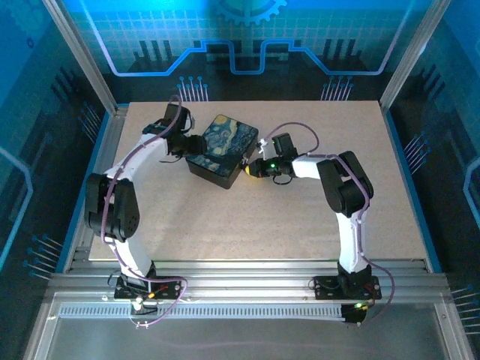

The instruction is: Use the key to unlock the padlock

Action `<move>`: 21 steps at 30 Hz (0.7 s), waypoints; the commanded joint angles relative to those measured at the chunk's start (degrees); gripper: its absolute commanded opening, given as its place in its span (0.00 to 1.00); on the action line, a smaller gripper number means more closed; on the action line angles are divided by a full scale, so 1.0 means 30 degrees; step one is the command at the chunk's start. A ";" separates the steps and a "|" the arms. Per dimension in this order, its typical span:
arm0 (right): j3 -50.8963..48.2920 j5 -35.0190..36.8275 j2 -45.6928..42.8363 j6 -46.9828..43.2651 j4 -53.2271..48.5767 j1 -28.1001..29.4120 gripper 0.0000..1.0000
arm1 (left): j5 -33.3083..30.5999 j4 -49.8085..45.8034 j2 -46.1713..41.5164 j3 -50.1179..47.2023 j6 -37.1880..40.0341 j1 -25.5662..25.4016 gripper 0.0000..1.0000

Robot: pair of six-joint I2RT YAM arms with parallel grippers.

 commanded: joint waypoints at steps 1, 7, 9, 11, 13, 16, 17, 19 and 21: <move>0.0043 -0.2540 -0.1643 0.1146 0.1606 -0.0225 0.02 | -0.1316 0.0002 0.0615 -0.0004 0.0738 -0.0780 0.56; -0.0245 -0.3789 -0.2106 0.2532 0.1460 -0.0775 0.01 | -0.2725 -0.0098 0.1722 0.0112 0.1033 -0.1124 0.56; -0.0359 -0.4088 -0.2068 0.3077 0.1702 -0.0966 0.01 | -0.3196 -0.0174 0.2101 0.0090 0.1091 -0.1179 0.56; -0.0324 -0.4249 -0.1906 0.3466 0.1757 -0.1092 0.01 | -0.3416 -0.0155 0.2374 -0.0043 0.1121 -0.1216 0.56; -0.0161 -0.4350 -0.1590 0.3754 0.1529 -0.1190 0.00 | -0.3503 -0.0056 0.2590 -0.0200 0.1067 -0.1242 0.56; -0.0084 -0.4458 -0.1192 0.4664 0.1700 -0.1309 0.00 | -0.3452 -0.0027 0.2797 -0.0231 0.0978 -0.1289 0.56; -0.0235 -0.4524 -0.1118 0.5123 0.2117 -0.1383 0.00 | -0.3466 -0.0005 0.2834 -0.0225 0.0975 -0.1304 0.56; -0.0434 -0.4581 -0.0948 0.6178 0.2845 -0.1473 0.00 | -0.3470 -0.0047 0.2863 -0.0160 0.0943 -0.1326 0.56; -0.0626 -0.4644 -0.0773 0.7361 0.3849 -0.1610 0.00 | -0.3452 -0.0129 0.2893 -0.0040 0.0916 -0.1333 0.56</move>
